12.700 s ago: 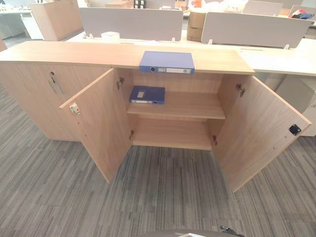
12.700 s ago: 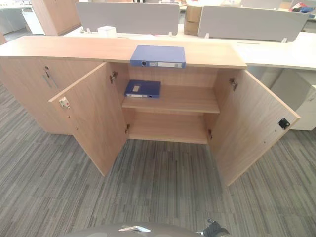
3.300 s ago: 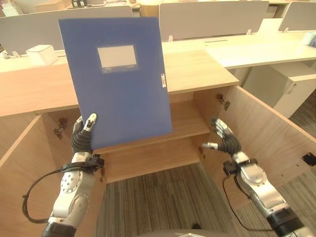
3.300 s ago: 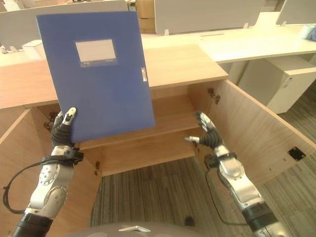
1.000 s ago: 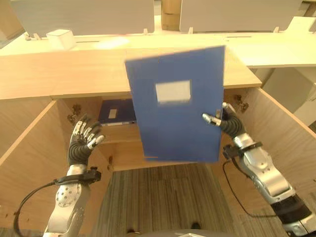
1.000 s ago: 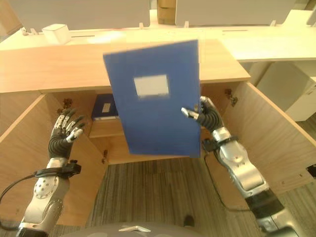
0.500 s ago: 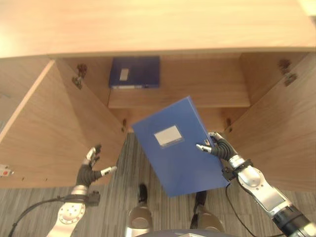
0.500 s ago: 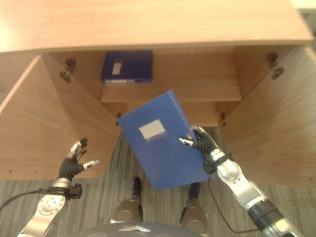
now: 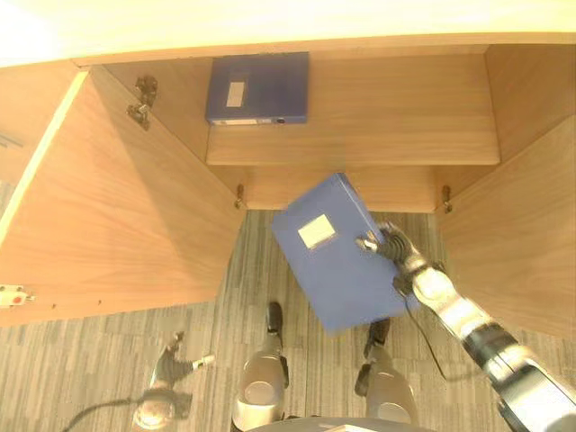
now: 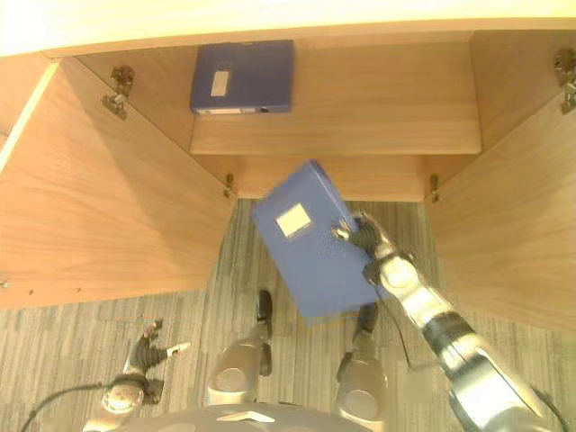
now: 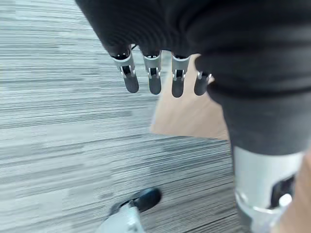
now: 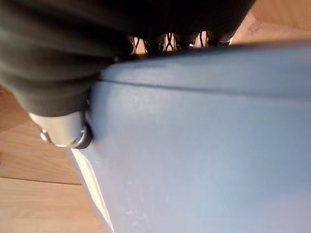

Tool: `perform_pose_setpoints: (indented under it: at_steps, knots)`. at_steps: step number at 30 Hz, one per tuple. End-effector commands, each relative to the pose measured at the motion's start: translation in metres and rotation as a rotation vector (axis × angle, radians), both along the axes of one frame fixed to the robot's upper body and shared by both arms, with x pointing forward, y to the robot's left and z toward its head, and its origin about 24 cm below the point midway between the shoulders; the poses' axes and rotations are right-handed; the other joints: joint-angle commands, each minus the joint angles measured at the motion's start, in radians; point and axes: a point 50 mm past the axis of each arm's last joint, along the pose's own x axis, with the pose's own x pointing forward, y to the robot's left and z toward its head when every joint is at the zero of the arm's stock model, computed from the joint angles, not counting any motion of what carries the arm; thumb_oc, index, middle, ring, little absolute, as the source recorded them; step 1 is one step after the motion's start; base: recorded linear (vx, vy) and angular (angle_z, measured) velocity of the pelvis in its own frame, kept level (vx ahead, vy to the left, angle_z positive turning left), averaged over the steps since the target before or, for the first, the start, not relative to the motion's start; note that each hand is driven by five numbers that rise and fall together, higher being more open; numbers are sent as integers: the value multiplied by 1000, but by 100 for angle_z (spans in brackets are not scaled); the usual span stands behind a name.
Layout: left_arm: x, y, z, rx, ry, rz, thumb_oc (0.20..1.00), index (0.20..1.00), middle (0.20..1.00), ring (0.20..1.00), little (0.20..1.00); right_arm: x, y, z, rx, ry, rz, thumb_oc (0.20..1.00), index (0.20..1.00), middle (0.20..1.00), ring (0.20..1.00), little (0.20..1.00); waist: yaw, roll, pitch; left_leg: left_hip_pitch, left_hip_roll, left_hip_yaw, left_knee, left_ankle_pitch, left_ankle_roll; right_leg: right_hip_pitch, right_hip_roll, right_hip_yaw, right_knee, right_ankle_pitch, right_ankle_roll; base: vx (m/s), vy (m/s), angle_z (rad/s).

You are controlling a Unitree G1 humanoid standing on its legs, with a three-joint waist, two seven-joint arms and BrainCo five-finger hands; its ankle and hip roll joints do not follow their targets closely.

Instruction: Put the empty folder in the office cabinet

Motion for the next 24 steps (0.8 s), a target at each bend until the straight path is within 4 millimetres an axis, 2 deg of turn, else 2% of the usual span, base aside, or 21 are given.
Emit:
perform_pose_setpoints:
  at_steps: [1, 2, 5, 6, 7, 11, 13, 18, 19, 22, 24]
  knots:
    - [17, 27, 28, 95, -117, -73, 1000, 1000, 1000, 1000, 1000, -14, -10, 13, 150, -98, -37, 200, 200, 200, 200, 200, 28, -55, -95, -58, -6, -72, 48, -57, 18, 27, -103, 69, 16, -37, 86, 51, 220, 2]
    - [8, 28, 19, 102, -42, -82, 1000, 1000, 1000, 1000, 1000, -3, -30, 7, 172, -66, -192, 200, 200, 200, 200, 200, 39, -66, -106, -72, -44, -80, 92, -99, 40, 34, -142, 59, 32, -29, 99, 37, 174, 3]
    - [7, 28, 18, 103, -29, -91, 1000, 1000, 1000, 1000, 1000, 0, -39, 4, 188, -51, -260, 200, 200, 200, 200, 200, 41, -66, -108, -77, -64, -81, 116, -122, 53, 28, -166, 56, 61, -22, 106, 40, 199, 19]
    - [7, 35, 16, 128, -6, -73, 1000, 1000, 1000, 1000, 1000, 16, -62, 8, 278, -31, -453, 200, 200, 200, 200, 200, 48, -47, -100, -59, -85, -77, 142, -153, 73, -33, -223, 54, 196, 35, 105, 77, 262, 23]
    - [9, 36, 17, 132, -7, -70, 1000, 1000, 1000, 1000, 1000, 20, -72, 13, 331, -37, -517, 200, 200, 200, 200, 200, 49, -38, -86, -47, -90, -80, 149, -157, 77, -54, -231, 64, 233, 54, 102, 110, 305, 20]
    - [19, 36, 19, 126, -25, -63, 1000, 1000, 1000, 1000, 1000, 27, -109, 29, 499, -69, -744, 200, 200, 200, 200, 200, 48, -15, -71, -14, -112, -105, 144, -181, 77, -76, -211, 51, 159, 53, 90, 123, 51, 8]
    - [27, 34, 20, 117, -39, -60, 1000, 1000, 1000, 1000, 1000, 29, -130, 38, 611, -91, -882, 200, 200, 200, 200, 200, 43, -13, -54, -11, -119, -133, 185, -218, 66, -122, -215, 29, 61, 79, 104, 150, -101, 8]
    - [29, 27, 17, 110, -38, -58, 1000, 1000, 1000, 1000, 1000, 25, -150, 42, 717, -105, -1027, 200, 200, 200, 200, 200, 38, -6, -47, 12, -90, -154, 223, -264, 42, -188, -208, -1, -4, 82, 119, 188, -131, 37]
    - [30, 22, 15, 106, -33, -72, 1000, 1000, 1000, 1000, 1000, 19, -163, 41, 774, -109, -1101, 200, 200, 200, 200, 200, 40, -10, -51, 26, -84, -168, 223, -277, 30, -197, -208, 9, -4, 83, 123, 239, -208, 30]
    - [32, 17, 13, 111, -29, -79, 1000, 1000, 1000, 1000, 1000, 16, -169, 40, 841, -122, -1166, 200, 200, 200, 200, 200, 44, -24, -63, 24, -92, -193, 219, -277, 17, -187, -213, 21, -4, 124, 128, 138, -170, 46]
    - [31, 9, 10, 95, -27, -95, 1000, 1000, 1000, 1000, 1000, 14, -171, 39, 865, -118, -1204, 200, 200, 200, 200, 200, 44, -20, -84, 18, -82, -205, 198, -268, 7, -184, -212, 15, -4, 142, 131, 142, -222, 73]
